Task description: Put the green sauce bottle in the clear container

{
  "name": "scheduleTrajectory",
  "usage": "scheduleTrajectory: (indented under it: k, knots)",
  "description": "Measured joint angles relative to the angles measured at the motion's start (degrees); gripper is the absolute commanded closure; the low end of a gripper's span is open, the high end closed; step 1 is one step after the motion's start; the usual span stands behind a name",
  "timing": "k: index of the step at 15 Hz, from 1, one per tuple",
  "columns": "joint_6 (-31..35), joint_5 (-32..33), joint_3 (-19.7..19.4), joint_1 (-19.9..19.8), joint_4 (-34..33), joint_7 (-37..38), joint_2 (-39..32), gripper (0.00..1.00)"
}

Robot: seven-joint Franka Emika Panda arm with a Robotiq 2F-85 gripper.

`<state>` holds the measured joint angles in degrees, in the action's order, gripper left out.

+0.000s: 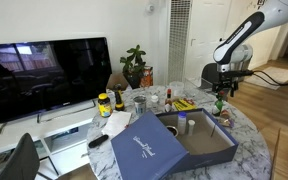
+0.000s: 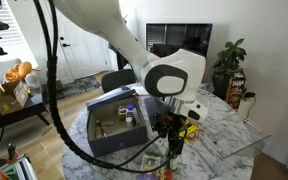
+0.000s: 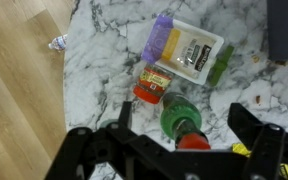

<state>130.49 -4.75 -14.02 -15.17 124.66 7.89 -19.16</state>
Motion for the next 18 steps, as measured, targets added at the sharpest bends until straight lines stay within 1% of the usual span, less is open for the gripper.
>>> scheduleTrajectory:
  k: [1,2,3,4,5,6,7,8,10,14,16,17,18]
  knots:
    - [0.14,0.0,0.04,0.03,0.0,-0.02,0.0,0.16]
    - [0.29,0.0,0.09,0.07,0.0,-0.04,0.0,0.18]
    - [0.51,0.0,0.16,0.1,0.0,-0.08,0.0,0.28]
    - [0.61,0.0,0.21,0.16,-0.01,-0.1,0.0,0.3]
    - [0.67,0.0,0.25,0.24,-0.02,-0.1,0.0,0.27]
    - [0.77,0.0,0.33,0.31,-0.06,-0.11,0.0,0.33]
    - [0.83,0.0,0.42,0.4,-0.12,-0.11,0.0,0.28]
    - [0.98,0.0,0.48,0.51,-0.18,-0.12,-0.02,0.28]
    - [1.36,0.0,0.66,0.72,-0.3,-0.12,-0.03,0.28]
    - [2.59,0.01,0.7,0.97,-0.43,-0.11,-0.07,0.32]
    - [3.14,0.01,0.63,0.94,-0.62,-0.11,-0.14,0.39]
    - [3.16,0.01,0.59,0.92,-0.77,-0.11,-0.18,0.47]
    - [3.16,0.01,0.54,0.91,-0.95,-0.11,-0.25,0.62]
